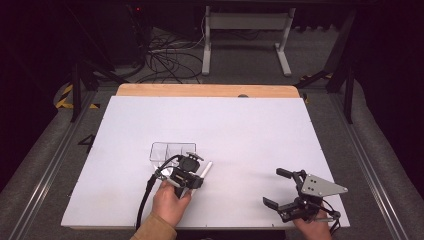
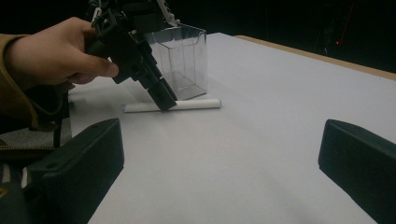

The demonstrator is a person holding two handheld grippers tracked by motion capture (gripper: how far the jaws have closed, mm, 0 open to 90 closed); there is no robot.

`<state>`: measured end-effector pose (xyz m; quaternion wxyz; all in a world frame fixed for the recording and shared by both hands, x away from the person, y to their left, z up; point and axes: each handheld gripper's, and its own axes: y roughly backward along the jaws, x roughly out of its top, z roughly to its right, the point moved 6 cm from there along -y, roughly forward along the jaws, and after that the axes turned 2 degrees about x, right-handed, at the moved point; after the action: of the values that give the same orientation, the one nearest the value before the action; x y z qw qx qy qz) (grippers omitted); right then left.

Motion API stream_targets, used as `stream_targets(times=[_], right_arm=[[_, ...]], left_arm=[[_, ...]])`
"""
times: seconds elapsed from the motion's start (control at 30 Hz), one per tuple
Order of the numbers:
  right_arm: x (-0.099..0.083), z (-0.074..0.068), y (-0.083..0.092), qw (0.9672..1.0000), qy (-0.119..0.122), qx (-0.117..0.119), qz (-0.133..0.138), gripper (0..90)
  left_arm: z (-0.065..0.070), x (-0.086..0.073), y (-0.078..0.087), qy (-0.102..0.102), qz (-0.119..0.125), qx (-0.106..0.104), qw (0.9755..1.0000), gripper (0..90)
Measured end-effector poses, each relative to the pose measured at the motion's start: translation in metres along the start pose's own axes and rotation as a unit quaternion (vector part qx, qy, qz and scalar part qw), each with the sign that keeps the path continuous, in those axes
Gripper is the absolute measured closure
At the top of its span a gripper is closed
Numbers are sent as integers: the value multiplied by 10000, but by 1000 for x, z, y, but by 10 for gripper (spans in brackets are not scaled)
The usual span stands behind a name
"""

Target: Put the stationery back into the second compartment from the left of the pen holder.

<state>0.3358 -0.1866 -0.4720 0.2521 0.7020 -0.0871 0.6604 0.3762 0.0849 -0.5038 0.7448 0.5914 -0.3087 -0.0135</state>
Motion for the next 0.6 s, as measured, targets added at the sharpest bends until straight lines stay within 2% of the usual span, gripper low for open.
stream_targets(times=[0.13, 0.37, 0.47, 0.6], right_arm=[[0, 0, 0, 10000, -17, -20, -15, 9], [0, 0, 0, 10000, -19, -11, -16, 9], [0, 0, 0, 10000, -9, 2, -15, 9], [-1, 1, 0, 10000, 5, 7, -11, 9]], left_arm=[[3, 2, 9, -119, 178, -55, 9998, 786], [4, 6, 26, -190, 539, -191, 9982, 786], [2, 6, 31, -225, 676, -316, 9970, 787], [3, 8, 40, -319, 932, -350, 9945, 786]])
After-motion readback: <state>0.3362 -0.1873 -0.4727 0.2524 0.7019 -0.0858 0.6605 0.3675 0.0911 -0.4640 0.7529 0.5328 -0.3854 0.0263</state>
